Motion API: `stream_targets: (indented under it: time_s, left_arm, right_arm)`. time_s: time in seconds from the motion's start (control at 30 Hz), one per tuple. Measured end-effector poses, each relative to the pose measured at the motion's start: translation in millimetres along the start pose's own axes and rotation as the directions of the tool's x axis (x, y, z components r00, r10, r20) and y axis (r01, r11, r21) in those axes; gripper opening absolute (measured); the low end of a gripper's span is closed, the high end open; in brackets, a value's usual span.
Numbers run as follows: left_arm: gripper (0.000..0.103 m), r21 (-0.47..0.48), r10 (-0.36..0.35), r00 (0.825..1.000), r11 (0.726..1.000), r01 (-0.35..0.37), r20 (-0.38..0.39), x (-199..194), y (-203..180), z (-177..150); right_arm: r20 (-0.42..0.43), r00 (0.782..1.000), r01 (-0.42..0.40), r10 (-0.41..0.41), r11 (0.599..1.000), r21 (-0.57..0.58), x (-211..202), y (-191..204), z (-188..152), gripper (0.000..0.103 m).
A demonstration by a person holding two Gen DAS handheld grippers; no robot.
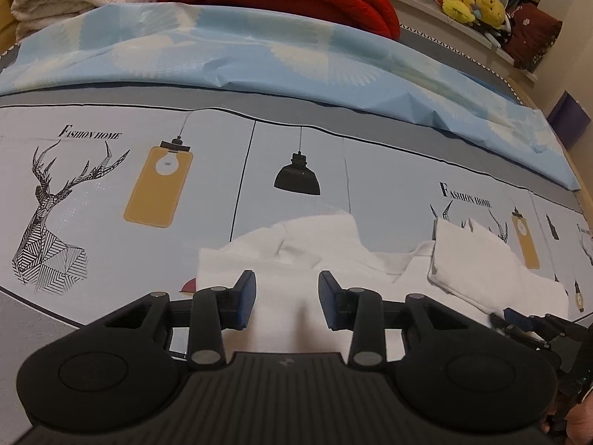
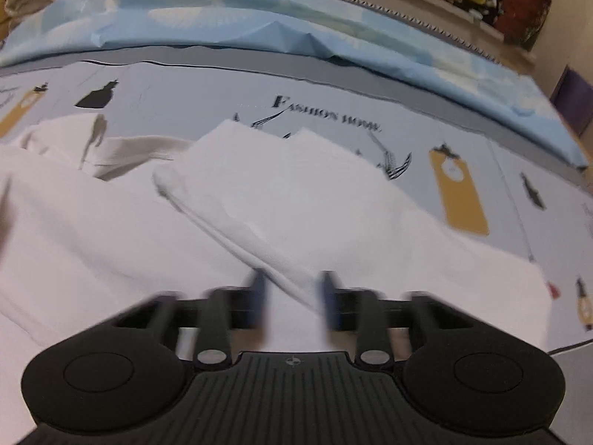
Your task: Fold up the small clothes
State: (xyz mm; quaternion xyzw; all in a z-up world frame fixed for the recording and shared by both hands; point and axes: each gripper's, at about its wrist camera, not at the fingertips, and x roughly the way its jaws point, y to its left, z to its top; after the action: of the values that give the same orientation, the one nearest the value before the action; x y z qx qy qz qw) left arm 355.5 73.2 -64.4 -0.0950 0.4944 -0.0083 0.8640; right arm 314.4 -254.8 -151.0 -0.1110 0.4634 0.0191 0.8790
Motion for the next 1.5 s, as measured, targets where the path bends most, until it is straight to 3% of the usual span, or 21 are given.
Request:
stream_targets:
  time_s: [0.13,0.23,0.27,0.37,0.4,0.43,0.47,0.5,0.57,0.63,0.7,0.8,0.9,0.97,1.07,1.1,1.13,1.17,1.23,1.33,1.5]
  left_arm:
    - [0.041,-0.008,-0.005,1.000,1.000,0.005,0.005,-3,4,2]
    - [0.041,-0.029,0.002,1.000,1.000,-0.002,0.016,-7,11,5]
    - [0.041,-0.039,0.007,1.000,0.999,-0.006,0.019,-8,15,6]
    - [0.041,-0.066,0.019,1.000,0.998,-0.017,0.021,-10,25,7]
    - [0.041,-0.072,0.020,1.000,0.997,-0.019,0.019,-10,28,7]
    - [0.041,-0.076,0.021,1.000,0.997,-0.020,0.017,-10,31,7]
    - [0.041,-0.079,0.021,1.000,0.997,-0.019,0.014,-10,32,7]
    - [0.041,-0.082,0.018,1.000,0.996,-0.017,0.011,-9,34,7]
    - [0.041,-0.093,0.006,1.000,0.996,-0.006,0.001,-7,35,6]
    - [0.041,-0.107,-0.019,1.000,0.994,0.017,-0.018,-2,36,4]
    - [0.041,-0.120,-0.044,0.998,0.992,0.038,-0.047,7,36,1]
    - [0.041,-0.130,-0.068,0.994,0.990,0.056,-0.088,20,35,-6]
    - [0.041,-0.124,-0.068,0.989,0.991,0.052,-0.132,36,33,-15]
    - [0.041,-0.097,-0.038,0.983,0.995,0.020,-0.179,49,32,-24]
    - [0.040,-0.040,-0.011,0.971,0.999,0.002,-0.241,65,30,-37]
    - [0.037,-0.017,-0.003,0.969,1.000,-0.002,-0.249,68,30,-40]
    - [0.024,0.005,0.008,0.969,1.000,-0.007,-0.246,68,30,-41]
    - [0.011,0.035,0.025,0.971,0.999,-0.017,-0.239,66,29,-41]
    - [0.003,0.054,0.020,0.977,0.999,-0.009,-0.210,53,29,-36]
    - [0.003,0.085,-0.011,0.993,0.996,0.021,-0.117,11,22,-24]
    - [0.004,0.264,0.130,0.989,0.958,-0.107,-0.068,-18,14,-33]
  right_arm:
    - [0.071,0.997,0.009,-0.017,0.995,0.104,-20,-10,13,0.003]
    - [0.239,0.968,-0.101,0.076,0.990,0.094,-66,4,28,0.002]
    - [0.300,0.943,-0.180,0.146,0.980,0.090,-84,10,32,0.002]
    - [0.452,0.812,-0.391,0.369,0.919,-0.048,-134,34,28,0.002]
    - [0.460,0.770,-0.447,0.442,0.888,-0.106,-142,42,24,0.003]
    - [0.425,0.750,-0.492,0.507,0.857,-0.155,-143,49,20,0.003]
    - [0.335,0.764,-0.518,0.551,0.834,-0.192,-134,58,16,0.005]
    - [0.230,0.803,-0.507,0.549,0.833,-0.221,-122,68,13,0.007]
    - [0.074,0.900,-0.397,0.430,0.878,-0.266,-95,81,0,0.011]
    - [-0.019,0.938,-0.340,0.346,0.911,-0.235,-75,73,-5,0.011]
    - [-0.007,0.944,-0.328,0.330,0.937,-0.123,-72,51,3,0.013]
    - [0.093,0.953,-0.291,0.287,0.956,0.032,-81,12,22,0.034]
    - [0.190,0.976,-0.144,0.101,0.964,0.224,-87,-36,32,0.046]
    - [0.188,0.982,-0.073,0.001,0.924,0.377,-85,-69,32,0.046]
    - [0.135,0.987,-0.010,-0.085,0.813,0.582,-77,-118,25,0.046]
    - [0.115,0.988,0.009,-0.104,0.776,0.630,-75,-131,22,0.046]
    - [0.097,0.988,0.024,-0.120,0.742,0.670,-73,-141,17,0.046]
    - [0.082,0.989,0.031,-0.124,0.708,0.706,-71,-151,14,0.046]
    - [0.063,0.992,0.026,-0.110,0.663,0.748,-66,-163,5,0.047]
    - [0.036,0.997,0.015,-0.065,0.648,0.761,-56,-160,1,0.053]
    - [0.000,1.000,-0.008,0.012,0.649,0.761,-39,-148,-2,0.053]
